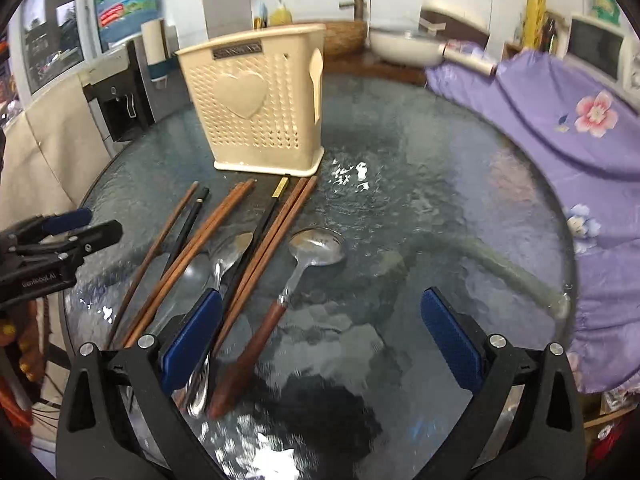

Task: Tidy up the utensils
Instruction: 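Grasp the wooden-handled ladle with the right tool while the left tool grasps a wooden chopstick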

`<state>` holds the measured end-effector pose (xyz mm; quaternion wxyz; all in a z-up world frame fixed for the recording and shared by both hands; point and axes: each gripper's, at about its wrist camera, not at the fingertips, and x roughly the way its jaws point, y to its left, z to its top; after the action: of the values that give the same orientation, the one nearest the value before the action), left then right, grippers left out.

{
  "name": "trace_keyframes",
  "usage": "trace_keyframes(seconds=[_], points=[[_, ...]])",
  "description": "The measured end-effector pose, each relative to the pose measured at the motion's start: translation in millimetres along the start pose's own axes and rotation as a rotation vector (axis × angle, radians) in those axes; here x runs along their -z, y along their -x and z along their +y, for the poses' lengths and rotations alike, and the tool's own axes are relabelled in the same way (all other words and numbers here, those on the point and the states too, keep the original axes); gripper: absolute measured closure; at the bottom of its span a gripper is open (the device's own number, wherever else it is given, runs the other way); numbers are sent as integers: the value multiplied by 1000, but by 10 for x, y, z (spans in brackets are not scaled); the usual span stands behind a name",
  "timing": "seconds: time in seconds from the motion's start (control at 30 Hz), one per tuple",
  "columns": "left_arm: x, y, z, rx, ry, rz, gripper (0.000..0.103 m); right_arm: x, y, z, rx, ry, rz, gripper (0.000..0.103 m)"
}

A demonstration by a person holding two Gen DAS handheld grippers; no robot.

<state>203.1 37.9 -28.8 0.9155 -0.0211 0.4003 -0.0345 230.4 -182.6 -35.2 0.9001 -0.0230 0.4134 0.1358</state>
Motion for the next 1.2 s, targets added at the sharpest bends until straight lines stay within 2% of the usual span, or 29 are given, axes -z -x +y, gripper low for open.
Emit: trace_keyframes(seconds=[0.1, 0.3, 0.6, 0.7, 1.2], points=[[-70, -151, -47, -1, -17, 35, 35, -86, -167, -45, -7, -34, 56, 20], [-165, -388, -90, 1, -22, 105, 42, -233, -461, -36, 0, -71, 149, 26], [-208, -627, -119, -4, -31, 177, 51, -269, -668, -2, 30, -82, 229, 45], [-239, -663, -150, -23, -46, 179, 54, -282, -703, -31, 30, -91, 240, 50], [-504, -894, -281, -51, -74, 226, 70, -472, -862, -13, 24, -88, 276, 55]])
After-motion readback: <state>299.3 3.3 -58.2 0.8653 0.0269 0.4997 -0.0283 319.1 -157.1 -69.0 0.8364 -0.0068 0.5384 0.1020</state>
